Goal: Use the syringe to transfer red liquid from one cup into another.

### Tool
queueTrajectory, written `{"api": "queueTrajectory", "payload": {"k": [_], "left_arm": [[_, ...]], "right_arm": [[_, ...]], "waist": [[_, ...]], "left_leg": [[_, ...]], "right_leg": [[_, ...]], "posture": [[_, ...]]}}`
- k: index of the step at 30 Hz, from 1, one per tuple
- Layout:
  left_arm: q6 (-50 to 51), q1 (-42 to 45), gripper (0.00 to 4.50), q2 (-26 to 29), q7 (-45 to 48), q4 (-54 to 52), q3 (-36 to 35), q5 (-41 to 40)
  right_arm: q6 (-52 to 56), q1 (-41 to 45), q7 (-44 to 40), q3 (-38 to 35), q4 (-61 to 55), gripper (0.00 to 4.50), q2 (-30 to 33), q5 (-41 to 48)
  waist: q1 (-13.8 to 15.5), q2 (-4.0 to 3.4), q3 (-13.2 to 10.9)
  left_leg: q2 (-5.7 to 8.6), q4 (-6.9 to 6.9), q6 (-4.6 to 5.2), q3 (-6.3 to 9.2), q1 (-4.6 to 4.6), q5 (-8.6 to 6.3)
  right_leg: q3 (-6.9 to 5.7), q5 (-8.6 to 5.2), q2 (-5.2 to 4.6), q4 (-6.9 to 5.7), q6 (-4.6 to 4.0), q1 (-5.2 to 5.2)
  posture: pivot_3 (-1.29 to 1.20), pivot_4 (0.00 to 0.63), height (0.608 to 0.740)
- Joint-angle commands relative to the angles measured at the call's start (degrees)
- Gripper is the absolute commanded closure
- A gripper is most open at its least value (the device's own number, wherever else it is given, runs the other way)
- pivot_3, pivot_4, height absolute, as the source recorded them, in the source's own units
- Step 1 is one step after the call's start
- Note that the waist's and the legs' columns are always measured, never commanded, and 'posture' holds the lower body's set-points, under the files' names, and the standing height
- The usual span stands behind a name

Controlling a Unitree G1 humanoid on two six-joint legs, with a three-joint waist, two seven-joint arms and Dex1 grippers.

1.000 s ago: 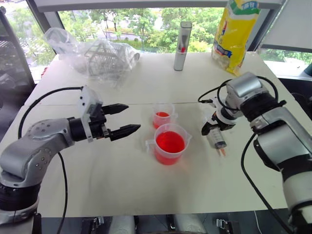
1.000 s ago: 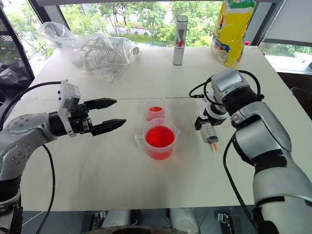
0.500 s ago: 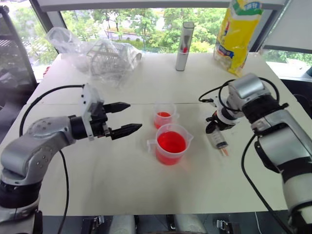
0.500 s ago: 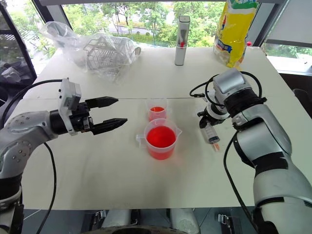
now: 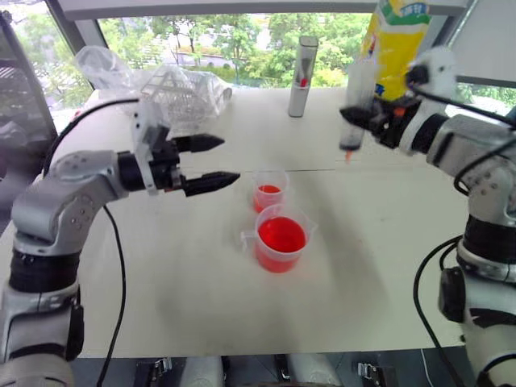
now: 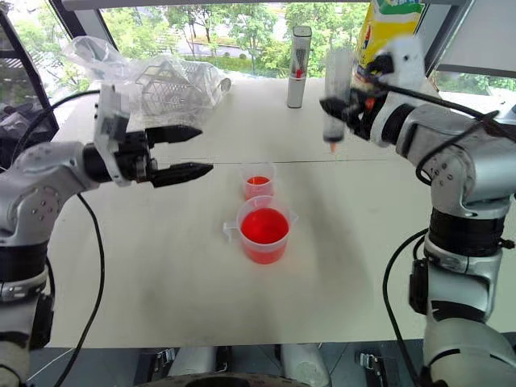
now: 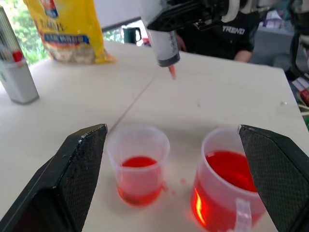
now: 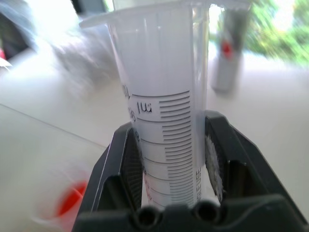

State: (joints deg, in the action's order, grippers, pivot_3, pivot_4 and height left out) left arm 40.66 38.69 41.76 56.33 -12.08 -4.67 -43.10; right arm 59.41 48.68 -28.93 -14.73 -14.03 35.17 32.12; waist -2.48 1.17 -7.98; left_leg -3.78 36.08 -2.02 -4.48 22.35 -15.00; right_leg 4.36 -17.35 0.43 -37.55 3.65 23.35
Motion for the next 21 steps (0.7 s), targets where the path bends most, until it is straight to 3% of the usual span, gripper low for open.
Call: {"api": "queueTrajectory", "payload": {"k": [1,4,11,21], "left_arm": [[-0.2,3.8,0.00,-0.9,1.9,2.1,-0.2,-1.0],[-0.4,8.7,0.00,-2.2,4.7,5.8,1.2,-0.5],[0.0,14.9,0.00,-2.6,10.3,9.7,3.7,0.6],[2.2,17.9,0.00,-2.5,13.2,10.2,3.6,0.1]], "right_arm": [[-2.6,0.5,-3.8,-7.0,-4.9,3.12,-1.9,9.7],[-2.7,-2.8,-8.7,-9.4,-9.6,3.12,-4.1,20.7],[-3.3,-13.1,-9.7,-6.7,-17.8,3.12,-4.4,31.3],[-13.8,-25.3,-11.8,3.8,-19.0,3.12,-5.4,23.0]], "waist": [[0.0,0.00,0.0],[0.2,0.02,0.0],[-0.1,0.00,0.0],[0.0,0.00,0.0]], "left_leg": [[0.00,0.00,0.00,0.00,-0.01,0.00],[0.00,0.01,0.00,0.02,0.02,0.00],[-0.01,0.04,0.00,0.07,-0.05,0.00],[0.00,0.07,0.00,0.07,-0.06,0.00]], "right_leg": [[0.00,0.00,-0.02,0.01,0.00,-0.02],[-0.03,0.00,-0.02,0.01,0.00,-0.04],[-0.06,0.00,-0.05,0.01,0.00,-0.13],[-0.04,-0.01,0.00,-0.01,0.00,-0.14]], "posture": [[0.00,0.150,0.740],[0.00,0.150,0.740],[0.00,0.150,0.740],[0.00,0.150,0.740]]}}
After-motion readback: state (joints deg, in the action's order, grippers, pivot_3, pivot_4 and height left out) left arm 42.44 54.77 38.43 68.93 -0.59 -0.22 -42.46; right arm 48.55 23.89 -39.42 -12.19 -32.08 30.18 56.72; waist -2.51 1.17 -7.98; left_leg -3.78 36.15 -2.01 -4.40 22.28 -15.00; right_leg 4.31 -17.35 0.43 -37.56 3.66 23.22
